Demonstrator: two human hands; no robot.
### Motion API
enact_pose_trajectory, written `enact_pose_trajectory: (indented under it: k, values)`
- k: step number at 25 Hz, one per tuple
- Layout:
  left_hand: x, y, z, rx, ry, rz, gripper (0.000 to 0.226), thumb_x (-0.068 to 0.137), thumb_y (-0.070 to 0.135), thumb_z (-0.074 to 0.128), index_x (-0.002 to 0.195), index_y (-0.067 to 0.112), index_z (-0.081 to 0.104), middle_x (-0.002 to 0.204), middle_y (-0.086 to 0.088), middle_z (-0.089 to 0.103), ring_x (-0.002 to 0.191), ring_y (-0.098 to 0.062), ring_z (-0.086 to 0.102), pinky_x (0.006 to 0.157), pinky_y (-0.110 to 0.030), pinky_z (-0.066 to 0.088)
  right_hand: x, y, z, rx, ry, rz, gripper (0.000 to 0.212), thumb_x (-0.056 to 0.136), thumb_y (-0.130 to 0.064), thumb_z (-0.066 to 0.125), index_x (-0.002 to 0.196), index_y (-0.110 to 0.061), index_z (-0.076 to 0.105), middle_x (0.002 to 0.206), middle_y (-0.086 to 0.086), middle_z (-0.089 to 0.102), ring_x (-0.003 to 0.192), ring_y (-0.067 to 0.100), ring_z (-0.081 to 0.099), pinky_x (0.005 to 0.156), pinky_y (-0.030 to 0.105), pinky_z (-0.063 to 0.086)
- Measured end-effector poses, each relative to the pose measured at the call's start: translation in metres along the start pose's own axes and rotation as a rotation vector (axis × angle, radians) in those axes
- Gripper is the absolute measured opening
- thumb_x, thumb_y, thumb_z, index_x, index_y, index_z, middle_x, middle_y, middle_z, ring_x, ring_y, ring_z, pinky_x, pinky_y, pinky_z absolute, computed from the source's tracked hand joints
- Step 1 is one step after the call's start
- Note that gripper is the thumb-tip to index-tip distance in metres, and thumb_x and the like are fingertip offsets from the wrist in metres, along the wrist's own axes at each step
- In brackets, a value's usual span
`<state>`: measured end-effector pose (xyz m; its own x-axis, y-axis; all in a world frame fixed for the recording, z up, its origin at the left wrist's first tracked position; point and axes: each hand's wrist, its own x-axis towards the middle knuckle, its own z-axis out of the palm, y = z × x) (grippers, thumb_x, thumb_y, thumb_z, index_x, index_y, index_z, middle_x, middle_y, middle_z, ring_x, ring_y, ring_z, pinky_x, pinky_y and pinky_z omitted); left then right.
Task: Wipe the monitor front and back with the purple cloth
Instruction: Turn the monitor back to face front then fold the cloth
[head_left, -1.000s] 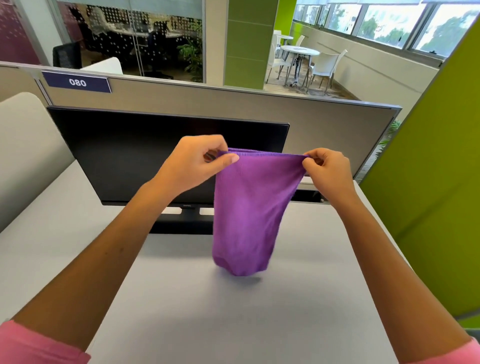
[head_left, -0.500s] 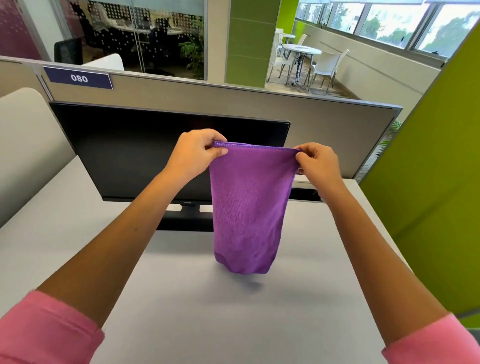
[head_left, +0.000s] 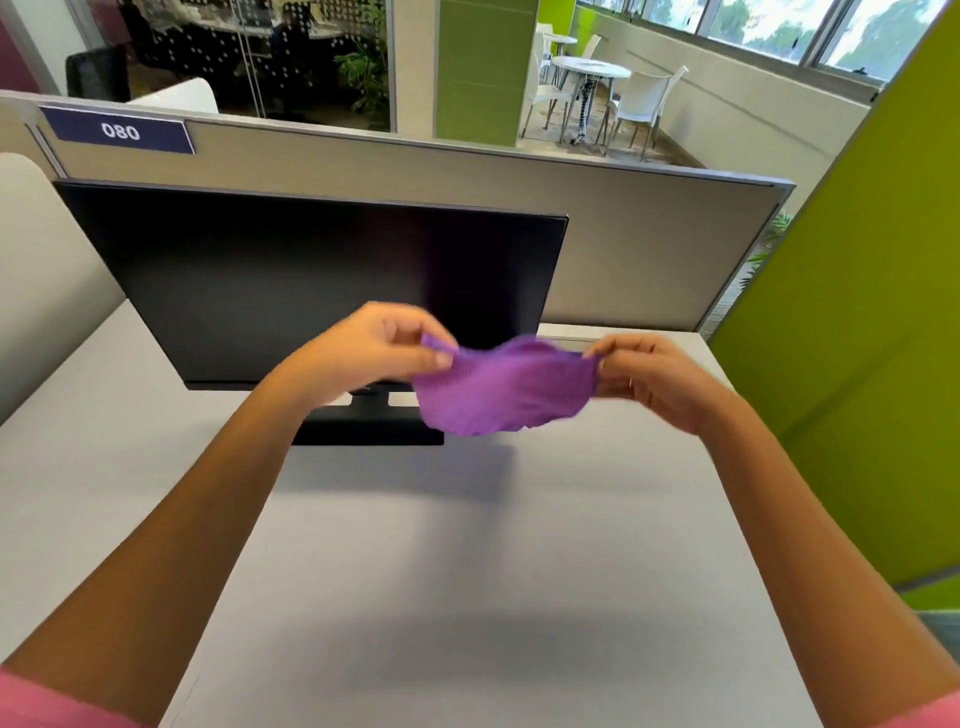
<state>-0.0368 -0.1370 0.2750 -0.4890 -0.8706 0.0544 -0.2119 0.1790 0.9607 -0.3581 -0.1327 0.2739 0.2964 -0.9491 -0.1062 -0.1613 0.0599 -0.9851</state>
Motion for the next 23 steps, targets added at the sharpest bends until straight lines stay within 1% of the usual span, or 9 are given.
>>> enact_pose_trajectory:
  k: [3,6,9,12,14,16,18,21,23]
  values:
    - [-0.032,-0.065,0.032,0.086,-0.328,-0.264,0.014,0.077,0.011,0.076,0.087,0.021,0.077,0.080,0.001,0.071,0.076,-0.011,0.065,0.074,-0.024,0.054,-0.016,0.064,0.009,-0.145,-0.298,0.294,0.030,0.085,0.010,0.049,0.084,-0.009,0.073,0.085,0.011,0.069,0.080,0.019,0.066,0.079,0.030,0.055]
    - [-0.063,-0.129,0.079,0.115,-0.636,-0.521,0.022,0.081,0.013,0.074,0.102,0.010,0.073,0.081,0.006,0.070,0.079,-0.011,0.062,0.080,-0.026,0.053,-0.029,0.132,0.034,-0.290,-0.569,0.603,0.017,0.081,0.001,0.059,0.087,-0.010,0.071,0.085,0.008,0.067,0.082,0.016,0.063,0.093,0.037,0.050]
    - [-0.088,-0.170,0.116,0.134,-0.792,-0.690,0.027,0.082,0.021,0.073,0.108,0.012,0.070,0.075,0.017,0.066,0.072,0.000,0.058,0.074,-0.018,0.048,-0.042,0.181,0.059,-0.377,-0.763,0.824,0.027,0.082,0.002,0.058,0.077,-0.021,0.071,0.072,-0.004,0.070,0.073,0.010,0.065,0.097,0.038,0.048]
    - [-0.096,-0.187,0.126,0.080,-0.860,-0.800,0.020,0.082,0.024,0.073,0.102,0.020,0.072,0.077,0.013,0.065,0.073,-0.002,0.059,0.079,-0.022,0.051,-0.048,0.196,0.072,-0.349,-0.843,0.927,0.028,0.081,-0.001,0.059,0.073,-0.025,0.071,0.070,-0.006,0.070,0.069,0.010,0.067,0.090,0.032,0.052]
    - [-0.090,-0.191,0.115,0.037,-0.784,-0.816,0.008,0.082,0.026,0.073,0.090,0.029,0.072,0.080,0.010,0.066,0.074,-0.005,0.061,0.082,-0.026,0.052,-0.041,0.197,0.075,-0.340,-0.732,0.870,0.025,0.082,-0.002,0.058,0.073,-0.023,0.068,0.070,-0.004,0.068,0.070,0.011,0.065,0.087,0.031,0.054]
    - [-0.075,-0.193,0.097,-0.014,-0.582,-0.781,0.002,0.083,0.029,0.072,0.084,0.028,0.070,0.080,0.008,0.066,0.077,-0.008,0.061,0.081,-0.028,0.053,-0.027,0.196,0.074,-0.289,-0.474,0.744,0.021,0.085,-0.004,0.054,0.073,-0.019,0.064,0.072,-0.001,0.062,0.071,0.013,0.059,0.081,0.030,0.054]
    - [-0.052,-0.199,0.079,-0.032,-0.333,-0.740,0.009,0.084,0.031,0.071,0.085,0.022,0.069,0.083,0.006,0.067,0.080,-0.011,0.063,0.074,-0.025,0.054,-0.007,0.197,0.070,-0.192,-0.181,0.625,0.019,0.088,-0.006,0.052,0.074,-0.014,0.061,0.073,0.002,0.058,0.070,0.014,0.053,0.072,0.028,0.051]
    - [-0.017,-0.213,0.067,0.190,-0.037,-0.627,0.011,0.088,0.029,0.065,0.090,0.018,0.064,0.089,0.001,0.066,0.082,-0.014,0.062,0.065,-0.019,0.049,0.025,0.202,0.068,-0.134,0.057,0.510,0.018,0.090,-0.009,0.051,0.076,-0.011,0.062,0.076,0.005,0.058,0.074,0.017,0.055,0.067,0.031,0.053]
    - [0.003,-0.226,0.070,0.372,0.111,-0.556,0.013,0.092,0.027,0.060,0.099,0.016,0.063,0.097,-0.003,0.065,0.086,-0.017,0.059,0.073,-0.023,0.050,0.046,0.212,0.071,-0.209,0.174,0.466,0.015,0.090,-0.009,0.050,0.085,-0.009,0.064,0.084,0.007,0.062,0.082,0.021,0.058,0.076,0.038,0.054]
